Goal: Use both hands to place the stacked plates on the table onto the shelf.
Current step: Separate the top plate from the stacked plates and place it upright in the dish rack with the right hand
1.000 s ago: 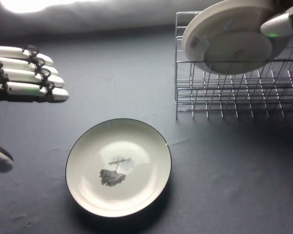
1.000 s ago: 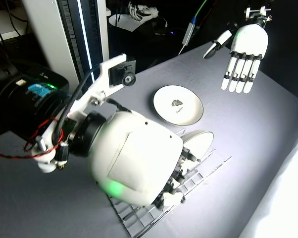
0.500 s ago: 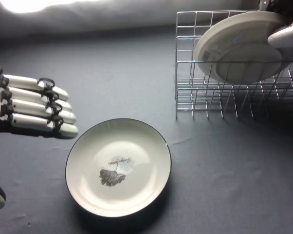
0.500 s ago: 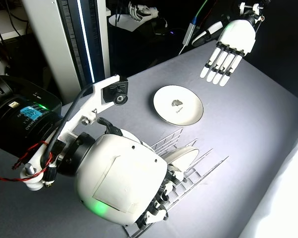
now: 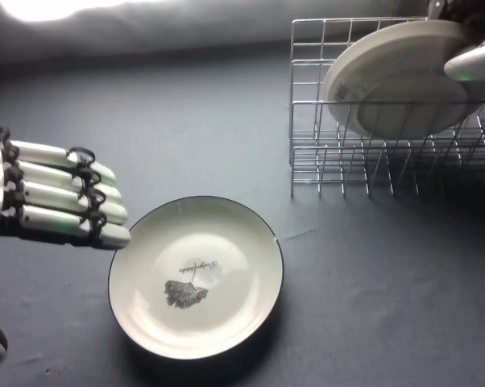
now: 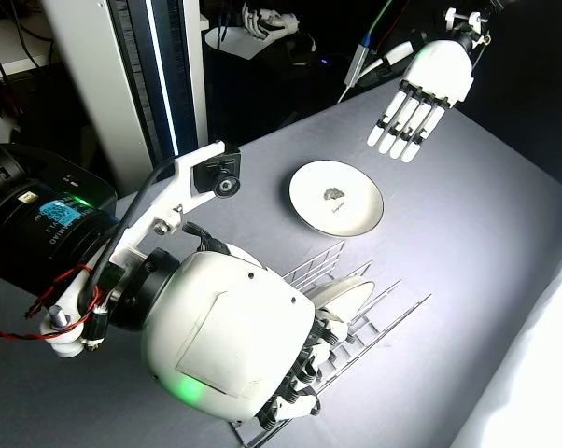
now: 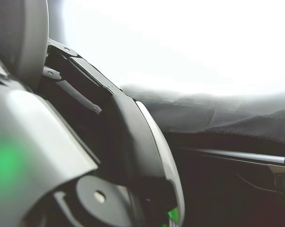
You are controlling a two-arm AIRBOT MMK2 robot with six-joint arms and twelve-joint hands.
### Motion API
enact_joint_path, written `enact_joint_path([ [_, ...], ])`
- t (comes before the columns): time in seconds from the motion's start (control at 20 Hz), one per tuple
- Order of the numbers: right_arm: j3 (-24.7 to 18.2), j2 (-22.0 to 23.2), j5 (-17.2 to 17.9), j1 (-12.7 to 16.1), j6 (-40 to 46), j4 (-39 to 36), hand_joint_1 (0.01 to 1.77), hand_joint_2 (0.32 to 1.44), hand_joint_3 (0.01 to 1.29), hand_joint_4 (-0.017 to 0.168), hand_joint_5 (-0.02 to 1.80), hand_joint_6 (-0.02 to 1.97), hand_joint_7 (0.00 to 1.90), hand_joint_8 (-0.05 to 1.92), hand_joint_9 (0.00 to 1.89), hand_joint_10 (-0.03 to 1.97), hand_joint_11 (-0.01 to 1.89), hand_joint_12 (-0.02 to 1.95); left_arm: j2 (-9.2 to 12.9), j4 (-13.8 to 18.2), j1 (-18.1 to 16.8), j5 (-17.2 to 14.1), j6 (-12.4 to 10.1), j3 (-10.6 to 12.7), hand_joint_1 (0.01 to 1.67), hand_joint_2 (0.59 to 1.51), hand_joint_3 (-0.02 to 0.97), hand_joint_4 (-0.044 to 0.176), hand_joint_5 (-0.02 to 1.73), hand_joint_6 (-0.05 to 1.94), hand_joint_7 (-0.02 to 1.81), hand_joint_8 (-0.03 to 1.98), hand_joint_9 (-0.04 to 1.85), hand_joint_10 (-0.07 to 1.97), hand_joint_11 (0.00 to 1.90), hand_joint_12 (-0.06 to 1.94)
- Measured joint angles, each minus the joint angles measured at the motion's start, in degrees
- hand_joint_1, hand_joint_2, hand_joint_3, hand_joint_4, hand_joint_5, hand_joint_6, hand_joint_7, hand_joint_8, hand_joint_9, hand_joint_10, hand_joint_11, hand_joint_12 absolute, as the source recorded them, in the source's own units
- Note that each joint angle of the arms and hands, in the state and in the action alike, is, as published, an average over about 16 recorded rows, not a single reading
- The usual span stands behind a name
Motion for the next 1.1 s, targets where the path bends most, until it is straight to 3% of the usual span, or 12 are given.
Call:
enact_joint_path([
  [0.45,-0.64,-0.01,1.88,0.41,-0.52,-0.15,1.14,1.12,0.01,-0.004,0.7,0.32,0.8,0.23,0.7,0.34,0.25,1.43,-1.61,-0.58,4.25,0.1,2.77,-1.55,0.02,1.054,0.011,-0.004,0.16,0.01,0.17,0.0,0.15,0.01,0.02,0.27],
  [0.6,-0.88,-0.07,3.2,1.03,-0.93,-1.7,1.12,1.12,0.01,-0.003,0.67,0.12,0.76,0.05,0.67,0.27,0.2,1.42,-2.15,-0.84,5.77,0.9,4.2,-2.27,0.02,1.058,0.012,-0.005,0.16,0.01,0.17,0.0,0.15,0.01,0.02,0.26],
  [0.7,-1.11,-0.13,4.4,1.46,-1.29,-3.64,1.12,1.12,0.01,-0.003,0.66,0.04,0.75,0.01,0.66,0.25,0.17,1.42,-2.51,-0.96,6.63,1.68,5.26,-2.82,0.02,1.06,0.011,-0.005,0.15,0.01,0.17,0.0,0.15,0.01,0.02,0.26],
  [1.1,-2.18,-0.62,11.73,2.5,-3.92,-18.51,1.12,1.1,0.01,-0.002,0.65,0.03,0.73,0.02,0.63,0.23,0.15,1.42,-3.64,-1.57,9.09,5.62,8.75,-4.42,0.02,1.054,0.011,-0.003,0.14,0.01,0.15,0.0,0.14,0.01,0.02,0.24],
])
